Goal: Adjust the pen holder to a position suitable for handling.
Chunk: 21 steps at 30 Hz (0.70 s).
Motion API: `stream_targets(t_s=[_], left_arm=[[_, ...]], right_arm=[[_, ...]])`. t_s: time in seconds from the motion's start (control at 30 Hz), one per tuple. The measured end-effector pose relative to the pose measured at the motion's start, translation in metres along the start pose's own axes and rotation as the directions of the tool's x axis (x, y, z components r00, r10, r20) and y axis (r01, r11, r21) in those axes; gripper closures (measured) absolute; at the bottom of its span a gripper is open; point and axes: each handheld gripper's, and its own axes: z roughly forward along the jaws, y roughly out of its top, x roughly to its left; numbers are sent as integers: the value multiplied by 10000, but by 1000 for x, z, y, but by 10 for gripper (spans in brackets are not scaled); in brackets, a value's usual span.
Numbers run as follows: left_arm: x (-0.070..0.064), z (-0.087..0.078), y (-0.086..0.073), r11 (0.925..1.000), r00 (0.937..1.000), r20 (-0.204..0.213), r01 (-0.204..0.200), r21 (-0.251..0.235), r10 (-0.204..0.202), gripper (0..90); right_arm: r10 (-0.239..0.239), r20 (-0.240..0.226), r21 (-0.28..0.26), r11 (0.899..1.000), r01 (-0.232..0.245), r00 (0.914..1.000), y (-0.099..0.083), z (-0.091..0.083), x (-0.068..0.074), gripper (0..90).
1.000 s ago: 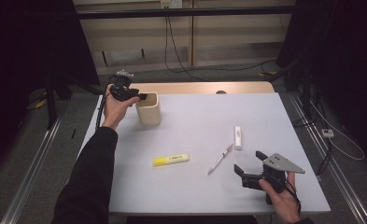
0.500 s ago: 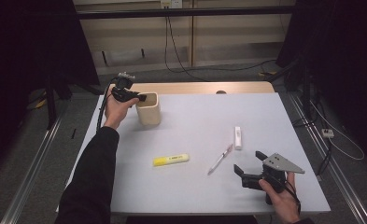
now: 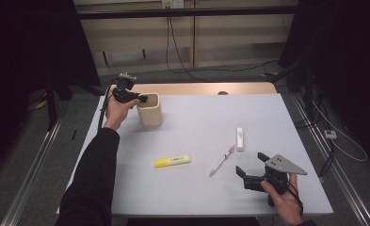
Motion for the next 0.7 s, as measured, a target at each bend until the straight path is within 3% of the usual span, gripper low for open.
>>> stream_targets(t_s=[0.3, 0.43, 0.57, 0.7], left_arm=[[2, -3, -2, 9987, 9984, -245, 500, -70, -501, 702], [0, -6, -2, 9992, 9983, -443, 388, -90, -391, 702], [-3, -13, 2, 9986, 9984, -345, 436, -307, -446, 702], [-10, -20, 6, 9993, 9993, -338, 161, -351, -173, 702]], right_arm=[[12, 5, -1, 10000, -12, 10000, 0, 1, 0, 36], [-1, 70, 44, 10000, 1, 10000, 0, 1, -1, 35], [5, 61, 40, 10000, -6, 10000, 0, 2, -1, 35], [-9, 44, 17, 10000, 9, 10000, 0, 2, -1, 35]])
